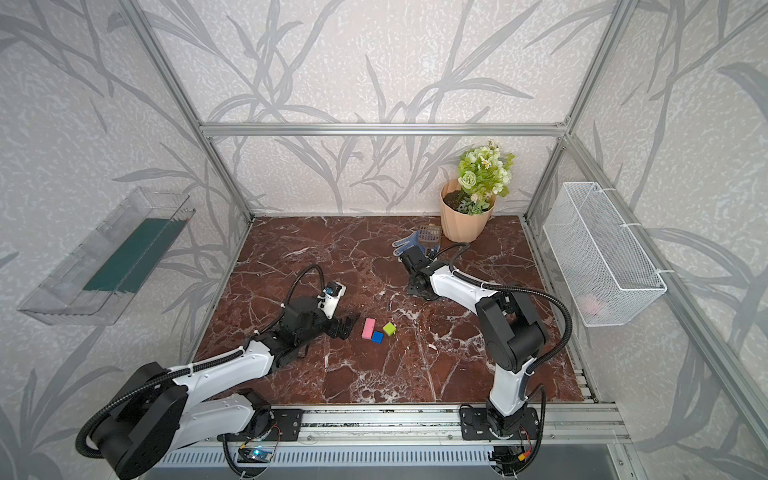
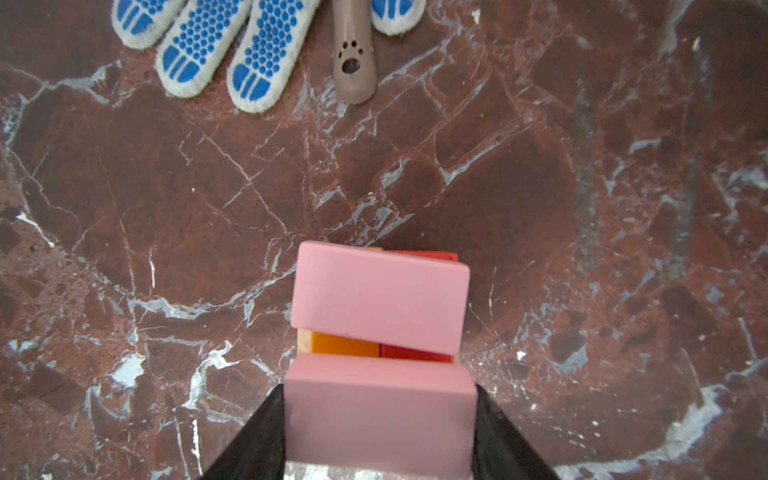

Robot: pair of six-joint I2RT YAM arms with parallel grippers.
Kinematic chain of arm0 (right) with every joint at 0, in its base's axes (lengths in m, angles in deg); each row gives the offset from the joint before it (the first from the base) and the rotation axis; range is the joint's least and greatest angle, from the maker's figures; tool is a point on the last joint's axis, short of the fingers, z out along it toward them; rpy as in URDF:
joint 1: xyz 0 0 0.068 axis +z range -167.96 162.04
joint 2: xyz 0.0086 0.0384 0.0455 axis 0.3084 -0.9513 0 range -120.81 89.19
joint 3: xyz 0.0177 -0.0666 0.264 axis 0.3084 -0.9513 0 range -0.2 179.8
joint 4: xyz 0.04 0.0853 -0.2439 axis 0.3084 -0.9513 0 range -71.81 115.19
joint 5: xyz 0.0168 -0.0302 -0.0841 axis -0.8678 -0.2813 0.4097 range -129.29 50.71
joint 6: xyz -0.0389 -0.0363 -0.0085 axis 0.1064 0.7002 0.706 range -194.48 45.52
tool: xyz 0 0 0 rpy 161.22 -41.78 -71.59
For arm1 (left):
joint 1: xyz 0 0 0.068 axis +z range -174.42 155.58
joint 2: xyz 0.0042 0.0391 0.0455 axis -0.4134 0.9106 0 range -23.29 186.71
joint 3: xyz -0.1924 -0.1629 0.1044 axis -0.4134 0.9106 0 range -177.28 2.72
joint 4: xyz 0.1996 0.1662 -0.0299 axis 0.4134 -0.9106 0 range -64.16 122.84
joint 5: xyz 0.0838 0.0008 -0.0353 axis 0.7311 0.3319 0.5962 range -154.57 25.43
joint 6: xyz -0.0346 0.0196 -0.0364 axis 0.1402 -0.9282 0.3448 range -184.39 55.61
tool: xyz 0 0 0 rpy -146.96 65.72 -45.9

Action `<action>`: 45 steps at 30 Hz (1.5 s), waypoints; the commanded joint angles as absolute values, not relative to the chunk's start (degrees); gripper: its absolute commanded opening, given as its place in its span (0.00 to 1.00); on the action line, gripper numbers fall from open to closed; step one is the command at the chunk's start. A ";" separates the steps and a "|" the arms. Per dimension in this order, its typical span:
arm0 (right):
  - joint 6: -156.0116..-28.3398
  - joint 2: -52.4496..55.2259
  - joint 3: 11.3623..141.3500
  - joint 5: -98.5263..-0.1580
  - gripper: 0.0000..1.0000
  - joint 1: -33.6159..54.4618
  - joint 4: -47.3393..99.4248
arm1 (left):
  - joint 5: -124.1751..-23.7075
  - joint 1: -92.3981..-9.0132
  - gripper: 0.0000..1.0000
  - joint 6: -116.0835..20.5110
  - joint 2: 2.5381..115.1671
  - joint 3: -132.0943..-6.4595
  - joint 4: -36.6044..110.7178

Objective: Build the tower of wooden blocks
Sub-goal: 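Hold the second pink block aligned on top of the stack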

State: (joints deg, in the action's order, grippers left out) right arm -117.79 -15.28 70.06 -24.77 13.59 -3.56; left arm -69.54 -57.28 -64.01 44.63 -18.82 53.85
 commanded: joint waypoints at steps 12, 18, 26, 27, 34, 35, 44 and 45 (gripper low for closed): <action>-118.47 -17.05 71.94 -23.43 0.46 13.75 -4.70 | -69.22 -57.46 0.99 -65.36 44.56 -20.24 53.84; -118.53 -17.99 72.62 -23.34 0.48 13.69 -5.09 | -69.15 -57.55 0.99 -65.36 44.56 -20.22 53.82; -118.83 -18.18 72.91 -22.56 0.56 13.60 -5.50 | -69.21 -57.62 0.99 -65.45 44.64 -20.25 53.79; -118.84 -18.21 72.79 -22.48 0.57 13.60 -5.59 | -69.18 -57.59 0.99 -65.50 44.65 -20.25 53.84; -118.67 -17.82 72.01 -22.67 0.66 13.63 -4.53 | -69.11 -57.71 0.99 -65.58 44.78 -20.37 53.75; -118.61 -17.75 71.97 -22.66 0.67 13.60 -4.45 | -69.11 -57.70 0.99 -65.54 44.74 -20.31 53.75; -117.95 -16.81 71.17 -22.77 0.73 13.75 -3.50 | -69.05 -57.69 0.99 -65.61 44.83 -20.31 53.75; -117.85 -16.65 71.03 -22.81 0.74 13.68 -3.30 | -69.03 -57.68 0.99 -65.62 44.86 -20.38 53.75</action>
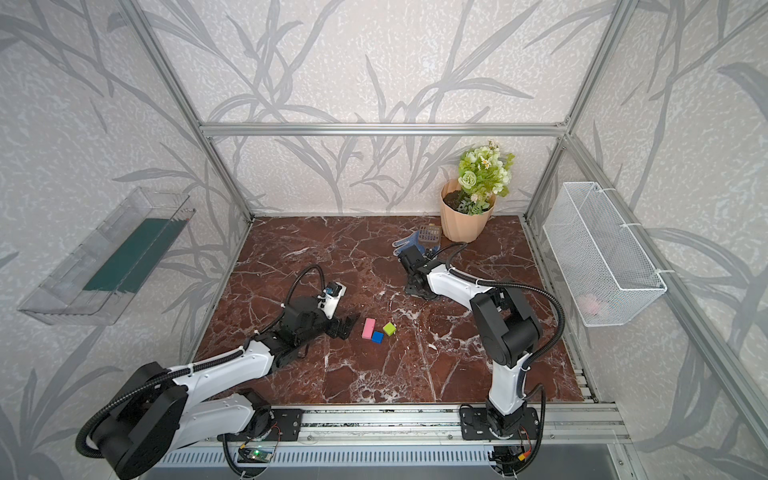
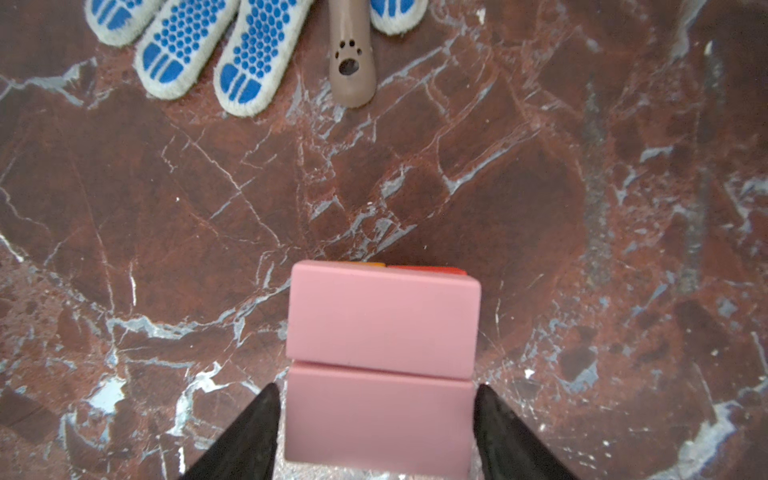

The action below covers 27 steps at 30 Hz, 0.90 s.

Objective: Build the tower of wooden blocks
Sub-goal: 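Hold the second pink block aligned on top of the stack, then open the right gripper and raise it away from the stack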

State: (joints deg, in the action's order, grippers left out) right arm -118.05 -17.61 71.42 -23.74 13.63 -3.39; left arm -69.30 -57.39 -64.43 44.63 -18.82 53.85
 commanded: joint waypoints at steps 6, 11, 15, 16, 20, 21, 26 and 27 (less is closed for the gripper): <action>-117.04 -14.99 70.22 -22.96 0.77 13.77 -2.77 | -68.93 -57.77 0.99 -65.63 44.82 -20.33 53.75; -115.70 -10.51 68.39 -22.04 0.80 14.59 -3.52 | -68.46 -57.79 0.99 -65.54 43.74 -19.80 54.19; -114.48 -2.71 64.15 -20.13 0.85 15.93 -3.50 | -65.57 -57.73 0.99 -64.74 40.76 -17.74 55.79; -113.94 -0.40 62.62 -20.28 0.85 16.36 -3.19 | -63.51 -57.73 0.99 -63.59 39.75 -17.04 56.24; -111.39 7.40 54.85 -23.38 0.86 20.24 2.72 | -57.70 -57.11 0.99 -61.60 35.80 -14.97 57.53; -109.20 8.30 53.65 -23.70 0.86 21.44 3.69 | -56.86 -56.90 0.99 -61.31 35.01 -14.57 57.64; -104.60 8.35 50.77 -24.65 0.86 29.12 7.36 | -54.92 -54.21 0.99 -58.72 32.24 -13.06 58.20; -103.71 7.80 50.53 -25.12 0.85 30.12 8.33 | -55.27 -53.68 0.99 -58.45 31.96 -13.01 58.13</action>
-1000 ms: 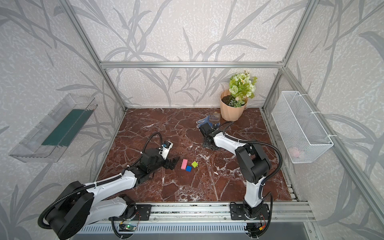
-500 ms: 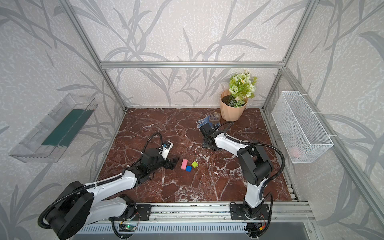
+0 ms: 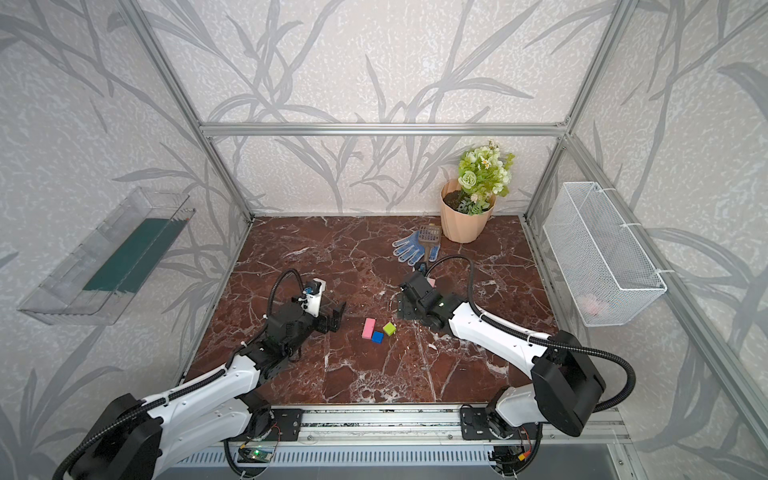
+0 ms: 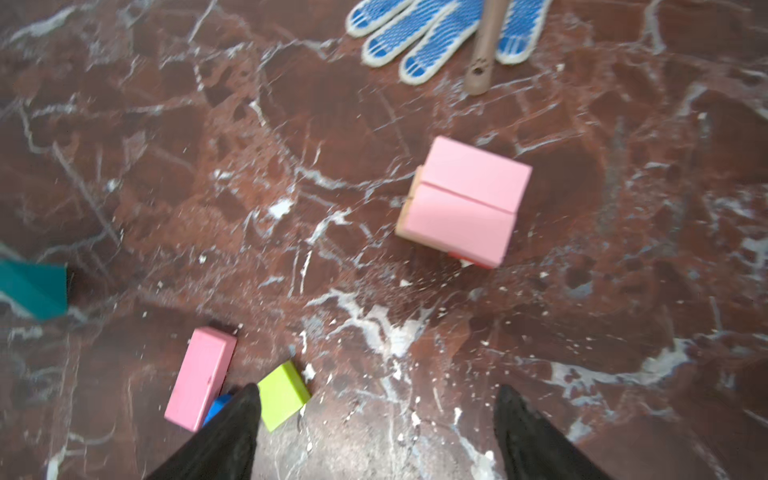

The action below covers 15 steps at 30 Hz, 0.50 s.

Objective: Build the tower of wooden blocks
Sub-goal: 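Open the right gripper and raise it away from the stack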

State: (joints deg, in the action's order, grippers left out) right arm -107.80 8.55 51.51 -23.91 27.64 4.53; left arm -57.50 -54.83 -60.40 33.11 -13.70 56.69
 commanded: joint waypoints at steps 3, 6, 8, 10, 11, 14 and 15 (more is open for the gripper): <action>-101.51 5.06 50.71 -27.41 0.81 32.16 10.41 | -55.61 -52.27 0.99 -57.28 31.38 -12.83 57.84; -100.38 0.63 52.97 -30.29 0.75 32.65 9.22 | -55.43 -51.58 0.99 -56.44 31.28 -12.57 57.96; -100.08 -3.06 54.48 -31.12 0.70 32.71 7.97 | -56.04 -51.57 0.99 -56.50 31.46 -12.51 58.01; -99.90 -6.21 55.55 -31.63 0.67 32.82 7.47 | -56.93 -51.57 0.99 -56.61 31.68 -12.50 58.06; -99.88 -7.60 56.27 -31.64 0.66 32.91 6.83 | -57.49 -51.57 0.99 -56.72 31.81 -12.57 58.06; -99.91 -10.50 57.50 -32.48 0.65 33.25 5.65 | -57.55 -51.57 0.99 -56.81 32.32 -12.83 58.04; -99.80 -10.91 57.61 -32.66 0.65 33.45 5.76 | -57.46 -51.55 0.99 -56.66 32.50 -12.89 57.97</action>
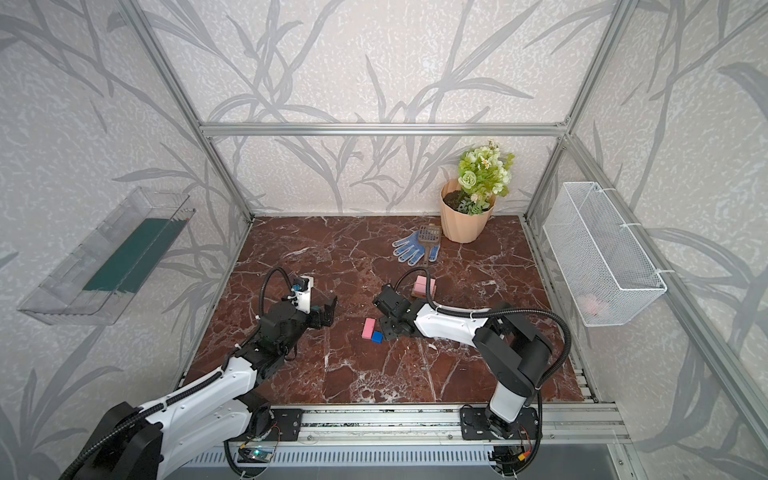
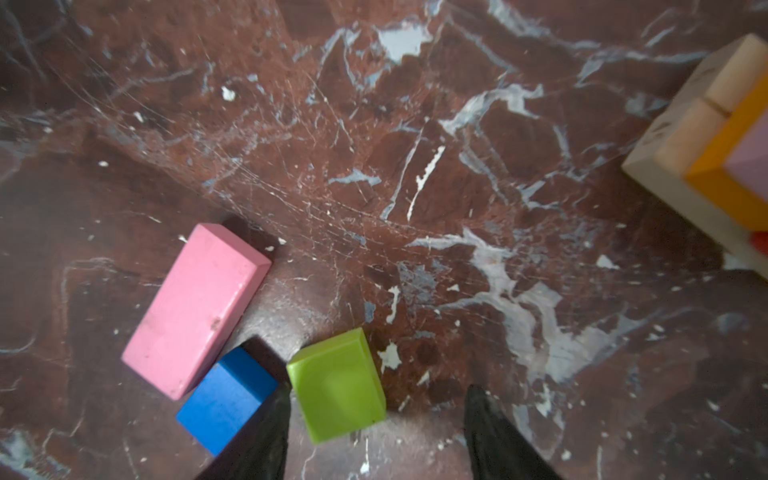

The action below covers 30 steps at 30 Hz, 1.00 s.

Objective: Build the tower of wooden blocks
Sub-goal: 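Open the right gripper and raise it away from the stack, then move the right gripper to the lime-green block and close on it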

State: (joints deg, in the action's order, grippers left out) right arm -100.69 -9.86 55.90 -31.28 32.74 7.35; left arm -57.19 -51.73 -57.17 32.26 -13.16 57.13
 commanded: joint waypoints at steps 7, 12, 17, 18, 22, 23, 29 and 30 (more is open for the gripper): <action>-99.43 -13.63 58.74 -32.16 0.64 33.82 5.82 | -58.80 -51.53 0.99 -57.14 34.44 -14.04 57.58; -99.54 -15.71 61.05 -31.34 0.58 33.98 3.44 | -59.20 -51.55 0.99 -57.24 35.92 -15.10 56.92; -99.92 -16.88 61.99 -29.89 0.51 34.01 1.64 | -59.97 -51.53 0.99 -57.53 37.32 -16.00 56.49; -100.18 -16.81 61.96 -30.04 0.50 34.00 1.56 | -59.93 -51.53 0.99 -57.55 37.46 -16.08 56.40; -101.34 -16.62 62.12 -30.68 0.45 34.20 0.84 | -59.73 -51.51 0.99 -57.50 38.01 -16.45 56.30; -101.63 -16.64 61.87 -30.76 0.44 34.37 1.14 | -59.80 -51.57 0.99 -57.48 38.14 -16.55 56.30; -104.48 -17.86 61.89 -31.46 0.44 35.27 1.00 | -60.45 -51.50 0.99 -57.58 38.31 -16.66 56.08; -105.06 -18.02 62.02 -31.47 0.44 35.39 0.46 | -60.21 -51.57 0.99 -57.60 38.40 -16.68 56.06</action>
State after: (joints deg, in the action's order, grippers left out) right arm -102.51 -15.89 61.58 -30.75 34.57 3.85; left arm -60.01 -51.73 -57.23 38.20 -15.06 56.76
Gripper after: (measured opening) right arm 0.444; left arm 0.993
